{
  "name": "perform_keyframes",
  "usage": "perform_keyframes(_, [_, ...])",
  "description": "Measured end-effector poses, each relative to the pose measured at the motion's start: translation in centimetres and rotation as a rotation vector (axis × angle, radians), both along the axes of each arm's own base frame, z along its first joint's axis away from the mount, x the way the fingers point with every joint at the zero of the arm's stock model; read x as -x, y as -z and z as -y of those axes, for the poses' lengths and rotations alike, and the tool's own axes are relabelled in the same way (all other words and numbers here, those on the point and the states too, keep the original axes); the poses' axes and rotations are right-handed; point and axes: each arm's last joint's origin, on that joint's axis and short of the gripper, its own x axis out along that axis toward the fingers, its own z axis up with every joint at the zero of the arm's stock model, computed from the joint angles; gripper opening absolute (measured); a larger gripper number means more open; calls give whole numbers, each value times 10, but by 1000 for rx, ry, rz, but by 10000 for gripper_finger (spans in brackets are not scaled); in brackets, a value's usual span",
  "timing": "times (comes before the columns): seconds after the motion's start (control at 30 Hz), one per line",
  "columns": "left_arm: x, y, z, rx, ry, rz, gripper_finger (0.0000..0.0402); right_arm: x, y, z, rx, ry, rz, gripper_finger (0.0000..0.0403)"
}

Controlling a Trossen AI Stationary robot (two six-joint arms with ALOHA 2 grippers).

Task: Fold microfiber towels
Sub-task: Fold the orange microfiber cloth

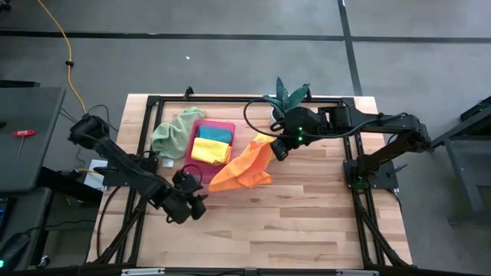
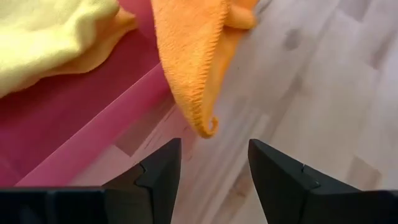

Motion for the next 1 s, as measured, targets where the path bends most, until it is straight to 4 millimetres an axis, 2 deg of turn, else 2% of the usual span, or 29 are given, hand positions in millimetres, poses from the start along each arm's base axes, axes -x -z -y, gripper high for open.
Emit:
perform_keyframes(0.47, [-12,23,-2,-1,-130,-2,198,0,0,0,-7,9,1,0])
perform_keyframes(0.8, [-17,25,-11,8,-184,3,196,0,0,0,-6,9,4,0])
perform_keyframes(0.9, [-18,25,-11,16,-185,-3,174,0,0,0,-5,8,4,0])
perform_keyframes(1.0, [-18,25,-10,37,-176,-17,126,0,0,0,-1,4,3,0])
